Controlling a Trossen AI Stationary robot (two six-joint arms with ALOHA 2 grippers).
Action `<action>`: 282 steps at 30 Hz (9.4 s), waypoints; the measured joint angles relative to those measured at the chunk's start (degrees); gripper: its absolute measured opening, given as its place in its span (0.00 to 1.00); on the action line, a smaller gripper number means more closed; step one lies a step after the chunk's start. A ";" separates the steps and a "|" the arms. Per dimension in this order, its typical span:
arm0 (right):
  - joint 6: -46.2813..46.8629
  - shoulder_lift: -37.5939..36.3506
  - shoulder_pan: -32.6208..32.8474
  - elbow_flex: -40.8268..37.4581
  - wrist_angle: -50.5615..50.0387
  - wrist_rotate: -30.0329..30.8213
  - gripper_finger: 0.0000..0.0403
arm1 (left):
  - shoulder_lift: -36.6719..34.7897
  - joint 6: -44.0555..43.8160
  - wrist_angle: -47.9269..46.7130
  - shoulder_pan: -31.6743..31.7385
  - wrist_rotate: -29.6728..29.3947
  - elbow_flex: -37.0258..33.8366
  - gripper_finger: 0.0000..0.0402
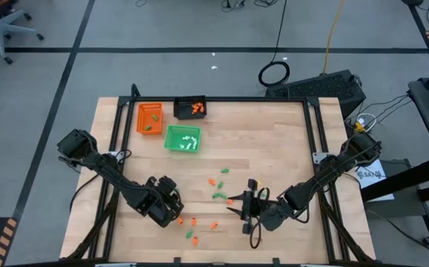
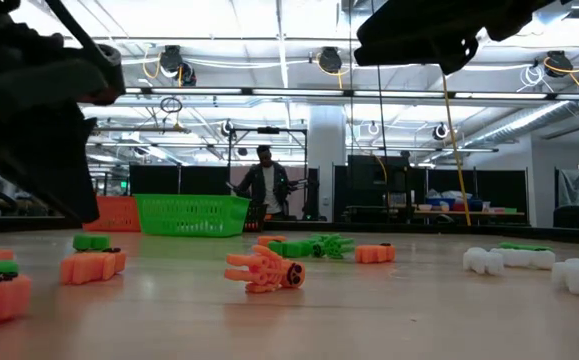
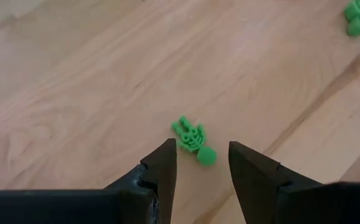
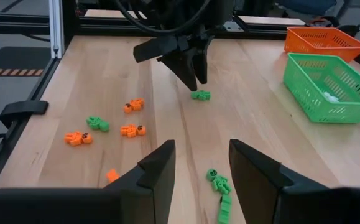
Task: Sort Halloween decoration
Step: Put the green skeleton toy into the orange bin, then put the orange skeleton toy into the black bin
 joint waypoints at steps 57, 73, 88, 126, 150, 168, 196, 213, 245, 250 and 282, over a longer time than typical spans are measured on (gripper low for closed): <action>-6.43 8.37 -3.32 0.04 11.20 -0.03 0.34 | -26.85 62.71 -3.41 1.22 -4.71 0.46 0.04; -15.91 8.37 -5.55 0.04 12.59 -0.04 0.34 | -34.51 109.72 -7.36 1.29 -14.85 0.48 0.04; -20.76 8.37 -7.30 0.04 12.20 -0.07 0.34 | -34.51 106.19 -7.61 1.29 -15.80 0.48 0.06; -25.28 8.20 -5.51 0.04 11.55 -0.01 0.34 | -34.51 68.76 -7.47 1.75 -32.91 0.48 0.08; -25.28 6.43 -6.03 0.04 7.95 0.17 0.34 | -37.12 73.49 -12.78 50.10 -13.05 0.52 0.08; -22.97 6.43 -6.01 0.04 7.09 -0.07 0.34 | -18.52 68.64 -10.96 75.92 3.06 0.52 0.08; -20.80 6.43 -7.30 0.04 4.45 0.35 0.34 | -11.09 64.29 -12.21 70.73 -3.17 0.46 0.48; -11.99 6.21 -8.96 0.07 -2.20 -10.05 0.34 | -22.38 57.37 -3.31 30.70 -9.68 0.46 0.48; 6.45 20.74 -18.09 0.28 13.75 -12.27 0.47 | -8.31 71.58 22.00 11.62 -9.75 0.46 0.48; 7.66 21.66 -18.53 0.31 13.96 -11.69 0.45 | -8.31 71.42 21.99 10.99 -9.83 0.46 0.48; -1.08 21.23 -18.82 8.27 4.45 -15.96 0.31 | -8.31 69.17 22.62 10.90 -9.85 -2.00 0.48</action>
